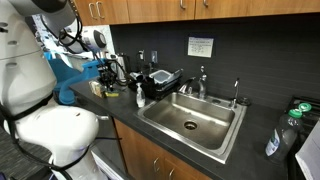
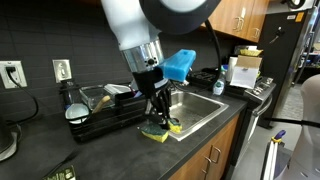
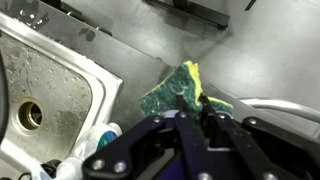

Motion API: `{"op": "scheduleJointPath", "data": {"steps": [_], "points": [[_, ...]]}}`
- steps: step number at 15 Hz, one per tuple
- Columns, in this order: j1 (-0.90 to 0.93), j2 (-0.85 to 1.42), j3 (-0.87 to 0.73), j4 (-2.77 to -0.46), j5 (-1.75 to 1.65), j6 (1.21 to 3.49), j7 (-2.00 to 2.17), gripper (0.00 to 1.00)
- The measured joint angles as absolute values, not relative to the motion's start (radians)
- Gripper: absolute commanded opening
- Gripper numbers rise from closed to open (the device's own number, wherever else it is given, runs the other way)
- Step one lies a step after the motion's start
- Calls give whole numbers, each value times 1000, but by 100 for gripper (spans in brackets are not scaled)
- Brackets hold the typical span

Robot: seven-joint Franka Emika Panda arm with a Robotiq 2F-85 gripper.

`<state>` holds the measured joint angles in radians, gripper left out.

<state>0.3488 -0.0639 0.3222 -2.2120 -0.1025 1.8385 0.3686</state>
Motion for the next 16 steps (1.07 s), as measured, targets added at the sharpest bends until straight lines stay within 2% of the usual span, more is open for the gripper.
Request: {"op": "scheduleJointPath", "data": {"steps": [16], "points": [[219,-347,274,-2509,-88,1849,401,4]]}}
